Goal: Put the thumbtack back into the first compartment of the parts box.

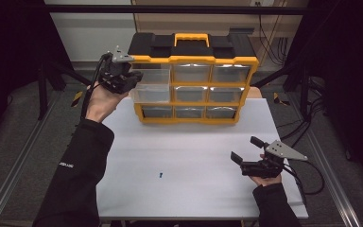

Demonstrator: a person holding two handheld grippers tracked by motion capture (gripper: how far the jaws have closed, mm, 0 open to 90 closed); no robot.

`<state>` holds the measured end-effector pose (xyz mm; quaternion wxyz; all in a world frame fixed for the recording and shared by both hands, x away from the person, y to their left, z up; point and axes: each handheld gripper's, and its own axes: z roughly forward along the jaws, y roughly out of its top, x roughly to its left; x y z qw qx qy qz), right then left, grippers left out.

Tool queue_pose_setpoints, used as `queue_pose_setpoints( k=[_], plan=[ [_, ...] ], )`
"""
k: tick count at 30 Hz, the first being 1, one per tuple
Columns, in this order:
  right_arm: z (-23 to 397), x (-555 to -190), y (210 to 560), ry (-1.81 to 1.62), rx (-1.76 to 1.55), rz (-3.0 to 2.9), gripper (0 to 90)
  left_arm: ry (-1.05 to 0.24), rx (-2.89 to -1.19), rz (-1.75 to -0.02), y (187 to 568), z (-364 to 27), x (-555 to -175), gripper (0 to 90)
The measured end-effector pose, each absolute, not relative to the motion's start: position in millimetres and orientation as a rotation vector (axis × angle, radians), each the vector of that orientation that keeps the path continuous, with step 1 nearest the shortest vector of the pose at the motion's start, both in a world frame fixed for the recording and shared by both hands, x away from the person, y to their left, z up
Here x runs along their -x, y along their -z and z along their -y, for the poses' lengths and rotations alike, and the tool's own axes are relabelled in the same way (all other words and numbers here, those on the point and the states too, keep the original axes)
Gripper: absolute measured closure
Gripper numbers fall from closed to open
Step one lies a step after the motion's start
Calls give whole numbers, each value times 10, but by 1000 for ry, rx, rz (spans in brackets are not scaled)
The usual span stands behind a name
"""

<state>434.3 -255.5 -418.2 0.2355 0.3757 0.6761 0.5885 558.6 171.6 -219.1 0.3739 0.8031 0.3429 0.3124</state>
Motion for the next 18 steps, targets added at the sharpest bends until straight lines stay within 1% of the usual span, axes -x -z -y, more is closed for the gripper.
queue_pose_setpoints(
  k=[18],
  plan=[
    [2549, -4341, 4178, -1617, -1041, -1852, 4, -778, -2076, -921, 2255, -1676, -5711, 842]
  ],
)
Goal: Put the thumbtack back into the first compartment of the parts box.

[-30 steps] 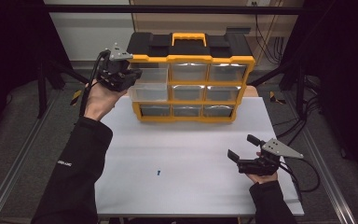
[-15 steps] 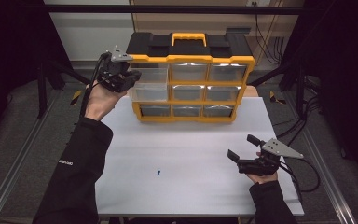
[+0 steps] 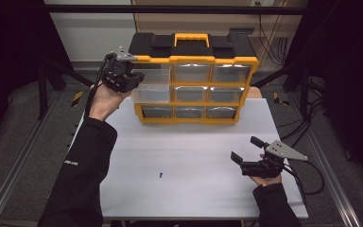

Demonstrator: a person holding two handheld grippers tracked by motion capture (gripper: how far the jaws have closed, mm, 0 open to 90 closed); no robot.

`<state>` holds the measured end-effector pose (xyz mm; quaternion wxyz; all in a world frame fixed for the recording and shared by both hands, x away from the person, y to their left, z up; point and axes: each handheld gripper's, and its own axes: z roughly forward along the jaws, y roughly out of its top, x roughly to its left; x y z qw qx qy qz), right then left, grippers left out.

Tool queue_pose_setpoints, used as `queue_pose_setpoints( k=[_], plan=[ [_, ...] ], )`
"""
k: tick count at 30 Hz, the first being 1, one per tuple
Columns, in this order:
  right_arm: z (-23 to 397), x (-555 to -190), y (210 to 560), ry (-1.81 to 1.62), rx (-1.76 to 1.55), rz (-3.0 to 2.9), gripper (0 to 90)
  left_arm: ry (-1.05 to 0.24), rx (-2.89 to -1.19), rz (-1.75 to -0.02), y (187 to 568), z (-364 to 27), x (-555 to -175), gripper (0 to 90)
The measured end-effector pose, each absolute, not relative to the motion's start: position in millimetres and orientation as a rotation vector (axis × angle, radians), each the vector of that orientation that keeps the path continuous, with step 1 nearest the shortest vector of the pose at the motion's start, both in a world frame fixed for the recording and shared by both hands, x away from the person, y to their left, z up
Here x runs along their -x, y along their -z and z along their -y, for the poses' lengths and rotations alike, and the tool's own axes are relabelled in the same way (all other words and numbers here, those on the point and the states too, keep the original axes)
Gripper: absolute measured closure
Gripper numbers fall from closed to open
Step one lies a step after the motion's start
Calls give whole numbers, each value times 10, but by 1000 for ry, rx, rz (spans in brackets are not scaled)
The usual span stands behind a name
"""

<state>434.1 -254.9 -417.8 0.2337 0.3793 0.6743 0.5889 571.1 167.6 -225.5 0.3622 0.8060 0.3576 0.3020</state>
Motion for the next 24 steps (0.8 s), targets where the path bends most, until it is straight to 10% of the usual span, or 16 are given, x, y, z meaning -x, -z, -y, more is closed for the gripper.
queue_pose_setpoints(
  k=[24],
  plan=[
    [2556, -4340, 4177, -1618, -1036, -1846, 3, -769, -1915, -841, 2062, -1784, -5383, 444]
  ],
)
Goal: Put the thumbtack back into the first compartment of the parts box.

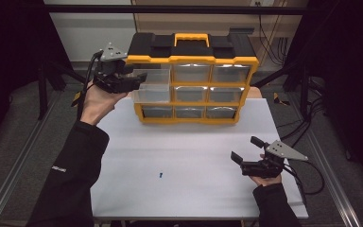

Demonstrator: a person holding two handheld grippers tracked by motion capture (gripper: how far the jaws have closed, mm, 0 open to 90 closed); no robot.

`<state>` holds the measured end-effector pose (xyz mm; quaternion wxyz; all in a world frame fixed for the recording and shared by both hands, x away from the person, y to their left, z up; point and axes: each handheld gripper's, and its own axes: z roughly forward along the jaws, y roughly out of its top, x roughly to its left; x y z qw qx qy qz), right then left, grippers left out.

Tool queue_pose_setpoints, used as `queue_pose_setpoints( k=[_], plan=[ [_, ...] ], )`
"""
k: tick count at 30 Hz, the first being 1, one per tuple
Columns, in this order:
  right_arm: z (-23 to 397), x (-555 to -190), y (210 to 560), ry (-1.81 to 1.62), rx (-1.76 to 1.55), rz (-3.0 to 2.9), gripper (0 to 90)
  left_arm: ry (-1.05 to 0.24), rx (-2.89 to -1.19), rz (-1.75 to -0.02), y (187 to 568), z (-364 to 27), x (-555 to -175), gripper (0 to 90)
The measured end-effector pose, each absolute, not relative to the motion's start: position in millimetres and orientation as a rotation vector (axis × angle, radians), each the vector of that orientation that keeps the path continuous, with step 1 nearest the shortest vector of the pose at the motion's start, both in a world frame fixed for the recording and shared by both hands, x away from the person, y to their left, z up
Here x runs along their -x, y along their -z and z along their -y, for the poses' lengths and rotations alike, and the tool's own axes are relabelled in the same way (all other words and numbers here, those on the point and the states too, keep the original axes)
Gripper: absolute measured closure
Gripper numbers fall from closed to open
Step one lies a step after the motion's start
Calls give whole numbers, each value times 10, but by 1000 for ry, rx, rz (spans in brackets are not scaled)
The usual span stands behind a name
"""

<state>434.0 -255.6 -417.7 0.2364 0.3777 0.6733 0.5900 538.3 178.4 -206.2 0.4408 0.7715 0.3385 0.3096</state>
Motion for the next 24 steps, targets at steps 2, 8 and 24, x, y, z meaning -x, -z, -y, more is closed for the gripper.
queue_pose_setpoints(
  k=[2, 8, 24],
  plan=[
    [2556, -4340, 4178, -1618, -1033, -1847, 3, -779, -1931, -822, 2057, -1803, -5326, 404],
    [2558, -4338, 4175, -1624, -1037, -1839, 3, -779, -1915, -768, 2085, -1829, -5153, 248],
    [2566, -4334, 4169, -1622, -1034, -1837, 3, -782, -1901, -716, 2283, -1861, -4791, 41]
  ],
)
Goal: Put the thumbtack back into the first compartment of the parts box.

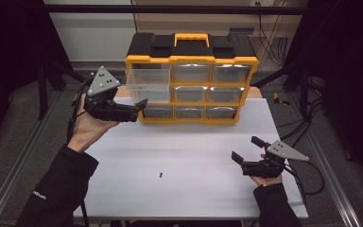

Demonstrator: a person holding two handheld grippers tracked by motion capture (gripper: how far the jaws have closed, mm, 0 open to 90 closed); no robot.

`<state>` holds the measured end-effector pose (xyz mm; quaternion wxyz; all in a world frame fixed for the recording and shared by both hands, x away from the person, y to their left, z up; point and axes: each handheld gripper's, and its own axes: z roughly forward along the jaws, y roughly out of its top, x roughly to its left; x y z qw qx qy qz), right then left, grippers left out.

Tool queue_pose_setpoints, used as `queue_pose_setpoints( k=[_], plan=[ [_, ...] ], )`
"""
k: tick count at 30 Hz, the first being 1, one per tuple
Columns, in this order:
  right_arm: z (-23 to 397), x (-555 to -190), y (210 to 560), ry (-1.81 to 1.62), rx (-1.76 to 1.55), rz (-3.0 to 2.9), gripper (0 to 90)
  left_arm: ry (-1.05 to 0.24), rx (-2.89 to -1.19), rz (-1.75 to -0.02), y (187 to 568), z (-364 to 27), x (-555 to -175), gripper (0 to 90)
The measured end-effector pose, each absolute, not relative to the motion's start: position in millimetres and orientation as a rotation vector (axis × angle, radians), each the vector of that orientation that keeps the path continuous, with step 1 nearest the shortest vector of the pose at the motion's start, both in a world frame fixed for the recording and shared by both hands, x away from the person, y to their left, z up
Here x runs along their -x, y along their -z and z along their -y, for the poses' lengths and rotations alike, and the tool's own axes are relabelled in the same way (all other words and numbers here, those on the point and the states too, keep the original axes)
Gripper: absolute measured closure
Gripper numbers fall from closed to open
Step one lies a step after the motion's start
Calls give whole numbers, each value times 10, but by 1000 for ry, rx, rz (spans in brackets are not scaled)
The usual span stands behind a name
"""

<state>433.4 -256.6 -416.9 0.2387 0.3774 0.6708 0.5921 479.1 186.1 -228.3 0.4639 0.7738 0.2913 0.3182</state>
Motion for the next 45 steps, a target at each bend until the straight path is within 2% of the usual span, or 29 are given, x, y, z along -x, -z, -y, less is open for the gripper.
queue_pose_setpoints(
  k=[24, 45],
  plan=[
    [2559, -4335, 4174, -1619, -1036, -1840, 3, -742, -1836, -679, 2766, -2003, -4470, 25],
    [2552, -4335, 4177, -1615, -1040, -1840, 3, -694, -1855, -722, 3393, -2007, -4315, 26]
  ],
)
